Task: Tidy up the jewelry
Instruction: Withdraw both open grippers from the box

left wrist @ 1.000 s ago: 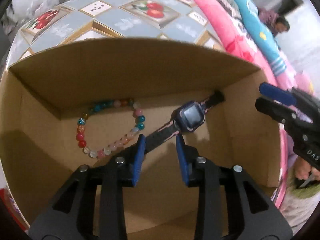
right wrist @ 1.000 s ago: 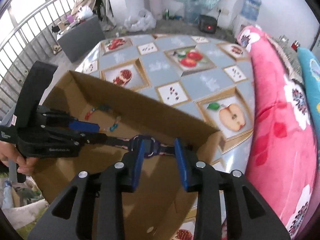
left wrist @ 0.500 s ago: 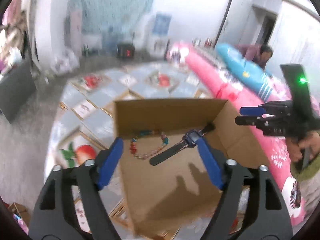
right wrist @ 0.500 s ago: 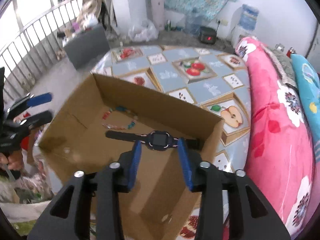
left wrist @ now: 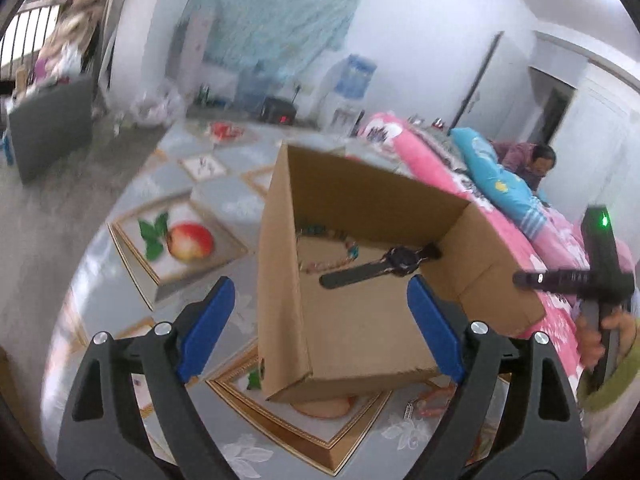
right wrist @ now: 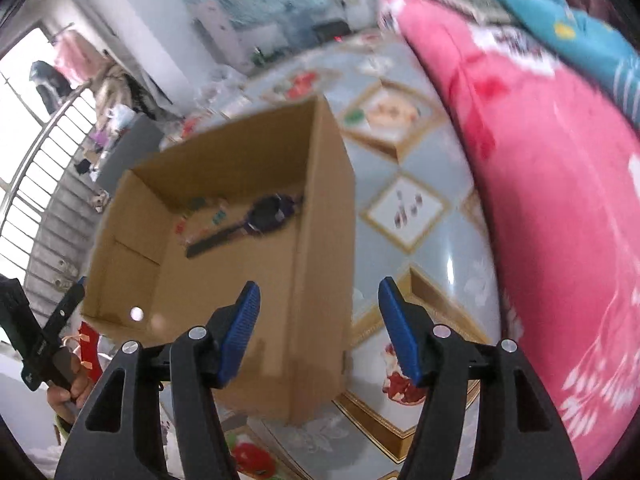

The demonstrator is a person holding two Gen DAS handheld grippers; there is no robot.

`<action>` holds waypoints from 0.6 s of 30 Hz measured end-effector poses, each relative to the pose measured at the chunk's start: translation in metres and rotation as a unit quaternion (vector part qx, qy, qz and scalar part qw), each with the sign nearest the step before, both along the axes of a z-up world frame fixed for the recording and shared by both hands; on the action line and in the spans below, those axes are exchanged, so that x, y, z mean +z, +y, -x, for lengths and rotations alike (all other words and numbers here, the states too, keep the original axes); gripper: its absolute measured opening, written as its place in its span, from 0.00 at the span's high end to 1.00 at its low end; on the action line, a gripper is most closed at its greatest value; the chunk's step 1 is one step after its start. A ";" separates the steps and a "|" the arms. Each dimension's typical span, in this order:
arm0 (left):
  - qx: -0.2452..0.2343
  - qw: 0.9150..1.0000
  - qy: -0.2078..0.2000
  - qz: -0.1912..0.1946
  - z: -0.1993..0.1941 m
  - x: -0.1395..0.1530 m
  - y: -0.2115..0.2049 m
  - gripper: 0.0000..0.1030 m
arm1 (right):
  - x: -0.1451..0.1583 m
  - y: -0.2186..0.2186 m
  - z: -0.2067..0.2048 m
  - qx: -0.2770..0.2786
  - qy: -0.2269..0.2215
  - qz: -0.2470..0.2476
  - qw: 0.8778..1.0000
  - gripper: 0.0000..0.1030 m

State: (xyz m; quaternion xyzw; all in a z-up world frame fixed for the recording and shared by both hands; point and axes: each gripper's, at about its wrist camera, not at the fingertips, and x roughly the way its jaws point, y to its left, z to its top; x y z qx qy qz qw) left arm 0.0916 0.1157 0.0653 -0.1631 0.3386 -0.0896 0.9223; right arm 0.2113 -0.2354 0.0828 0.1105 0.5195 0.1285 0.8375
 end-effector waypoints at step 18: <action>-0.045 0.997 0.028 0.047 -0.029 -0.009 -0.007 0.18 | -0.001 0.046 -0.005 0.019 0.013 0.033 0.999 0.41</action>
